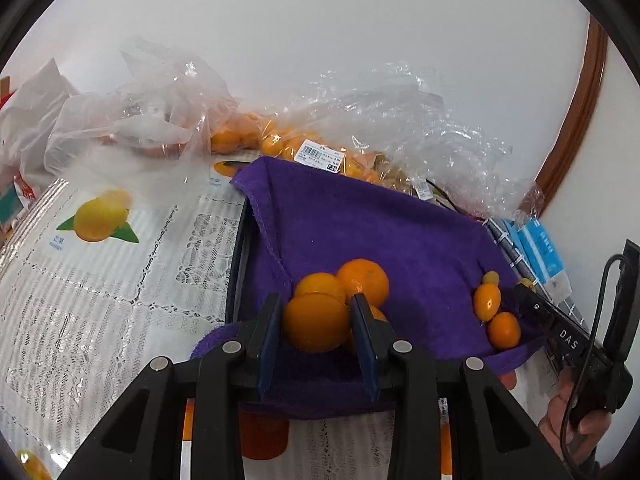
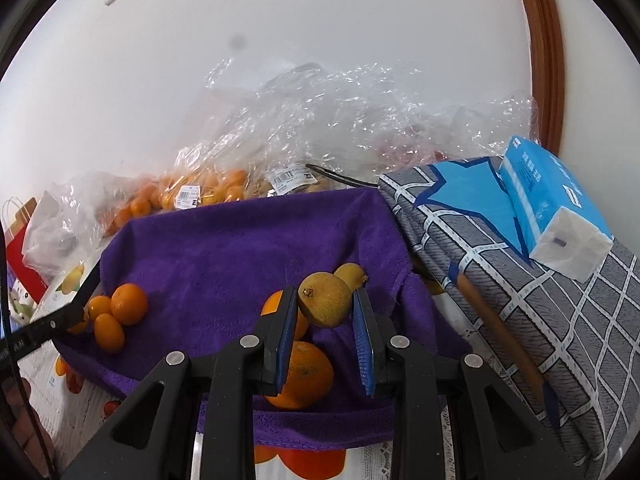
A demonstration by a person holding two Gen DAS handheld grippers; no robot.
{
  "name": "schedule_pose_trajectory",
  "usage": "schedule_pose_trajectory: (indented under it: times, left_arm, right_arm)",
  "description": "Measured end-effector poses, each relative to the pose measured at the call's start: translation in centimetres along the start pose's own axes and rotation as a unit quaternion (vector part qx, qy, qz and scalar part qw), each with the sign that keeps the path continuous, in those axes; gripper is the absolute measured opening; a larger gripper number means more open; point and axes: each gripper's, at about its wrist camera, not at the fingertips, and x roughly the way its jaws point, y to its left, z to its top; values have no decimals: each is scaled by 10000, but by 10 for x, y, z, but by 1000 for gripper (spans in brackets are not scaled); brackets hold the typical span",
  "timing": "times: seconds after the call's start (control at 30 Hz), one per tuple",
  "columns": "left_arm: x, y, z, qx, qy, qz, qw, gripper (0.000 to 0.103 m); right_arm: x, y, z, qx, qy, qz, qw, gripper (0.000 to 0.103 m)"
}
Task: Organize fruits
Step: 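Carry the pear and orange over the towel and open both grippers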
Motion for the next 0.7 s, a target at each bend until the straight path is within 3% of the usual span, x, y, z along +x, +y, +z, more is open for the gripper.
schedule_pose_trajectory:
  times: [0.17, 0.7]
  left_arm:
    - [1, 2, 1, -80, -2, 3, 10000, 33]
    - [4, -3, 1, 89, 24, 118, 9999, 33]
  right_arm:
    - [9, -10, 1, 253, 169, -43, 9995, 27]
    - [19, -9, -2, 203, 445, 0, 9988, 28]
